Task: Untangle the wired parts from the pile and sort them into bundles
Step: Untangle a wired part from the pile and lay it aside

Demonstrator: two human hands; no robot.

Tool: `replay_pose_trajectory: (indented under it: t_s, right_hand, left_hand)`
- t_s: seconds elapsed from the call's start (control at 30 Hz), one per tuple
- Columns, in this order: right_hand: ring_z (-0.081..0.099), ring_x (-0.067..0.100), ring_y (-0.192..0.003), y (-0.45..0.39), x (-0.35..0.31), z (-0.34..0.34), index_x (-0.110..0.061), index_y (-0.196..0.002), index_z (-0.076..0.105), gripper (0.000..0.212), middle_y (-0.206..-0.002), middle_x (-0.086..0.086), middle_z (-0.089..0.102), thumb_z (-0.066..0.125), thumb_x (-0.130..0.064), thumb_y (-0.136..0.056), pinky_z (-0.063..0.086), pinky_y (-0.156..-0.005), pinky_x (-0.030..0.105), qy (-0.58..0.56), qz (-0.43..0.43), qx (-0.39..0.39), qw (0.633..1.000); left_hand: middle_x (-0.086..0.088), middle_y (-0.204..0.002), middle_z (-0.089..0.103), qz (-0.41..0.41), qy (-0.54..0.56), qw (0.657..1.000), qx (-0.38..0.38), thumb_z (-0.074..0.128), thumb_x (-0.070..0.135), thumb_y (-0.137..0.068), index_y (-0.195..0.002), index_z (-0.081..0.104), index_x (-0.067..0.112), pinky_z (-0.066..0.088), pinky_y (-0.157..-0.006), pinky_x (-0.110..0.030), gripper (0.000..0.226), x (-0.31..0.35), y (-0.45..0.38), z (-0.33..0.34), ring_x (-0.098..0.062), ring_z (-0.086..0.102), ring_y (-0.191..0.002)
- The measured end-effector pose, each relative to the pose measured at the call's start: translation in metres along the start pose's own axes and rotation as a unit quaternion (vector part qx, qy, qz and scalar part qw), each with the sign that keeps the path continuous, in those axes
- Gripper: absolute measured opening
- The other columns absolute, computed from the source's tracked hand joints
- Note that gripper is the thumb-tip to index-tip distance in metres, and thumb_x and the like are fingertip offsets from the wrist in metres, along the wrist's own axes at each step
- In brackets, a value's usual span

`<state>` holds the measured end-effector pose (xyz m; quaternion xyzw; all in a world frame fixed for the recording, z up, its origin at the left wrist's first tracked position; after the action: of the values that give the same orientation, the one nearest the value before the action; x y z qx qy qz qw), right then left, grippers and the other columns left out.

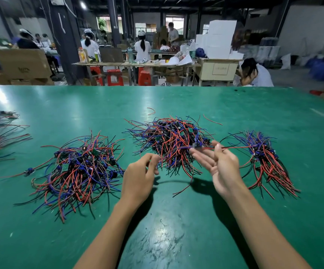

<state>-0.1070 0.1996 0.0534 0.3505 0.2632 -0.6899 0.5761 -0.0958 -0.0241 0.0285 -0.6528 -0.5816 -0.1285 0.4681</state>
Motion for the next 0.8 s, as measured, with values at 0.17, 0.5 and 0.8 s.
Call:
replay_pose_trajectory:
  t_s: [0.17,0.5,0.8]
  right_hand:
    - [0.075,0.032,-0.066,-0.042,-0.082,-0.012,-0.007,-0.095,0.044,0.024,-0.098,0.032,0.067,0.027,-0.007,-0.112,0.063,-0.063,0.034,-0.169,-0.104,0.120,0.973]
    - [0.071,0.006,-0.068,-0.068,-0.048,-0.083,0.000,-0.094,0.051,0.024,-0.079,0.018,0.058,0.036,-0.011,-0.110,0.052,-0.057,0.007,-0.162,-0.048,0.228,0.959]
    - [0.041,0.038,-0.133,-0.130,-0.023,-0.048,-0.017,-0.158,0.029,0.063,-0.149,0.025,0.042,0.046,0.001,-0.100,0.037,-0.105,0.043,0.752,-0.034,-0.024,0.658]
  left_hand:
    - [0.015,-0.091,0.069,-0.036,0.066,0.996,0.042,0.046,0.034,-0.105,-0.105,0.065,0.029,0.049,-0.071,-0.032,0.020,-0.006,-0.003,-0.001,-0.001,0.062,-0.075]
    - [0.017,-0.093,0.069,-0.003,0.011,0.999,-0.030,0.060,0.023,-0.097,-0.094,0.073,0.033,0.043,-0.061,-0.024,0.016,-0.004,0.000,0.012,-0.010,0.055,-0.061]
    - [0.020,-0.091,0.070,0.011,0.023,0.999,-0.027,0.062,0.022,-0.096,-0.091,0.073,0.032,0.046,-0.060,-0.025,0.016,0.000,0.002,0.015,-0.004,0.060,-0.066]
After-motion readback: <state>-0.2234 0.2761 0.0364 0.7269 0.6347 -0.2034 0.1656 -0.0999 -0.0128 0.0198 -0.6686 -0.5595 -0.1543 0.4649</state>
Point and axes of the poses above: each hand's wrist, its own y-axis away from the middle knuckle, its own z-axis out of the palm, x = y × z, the point moved 5 cm from there along -y, towards the middle knuckle
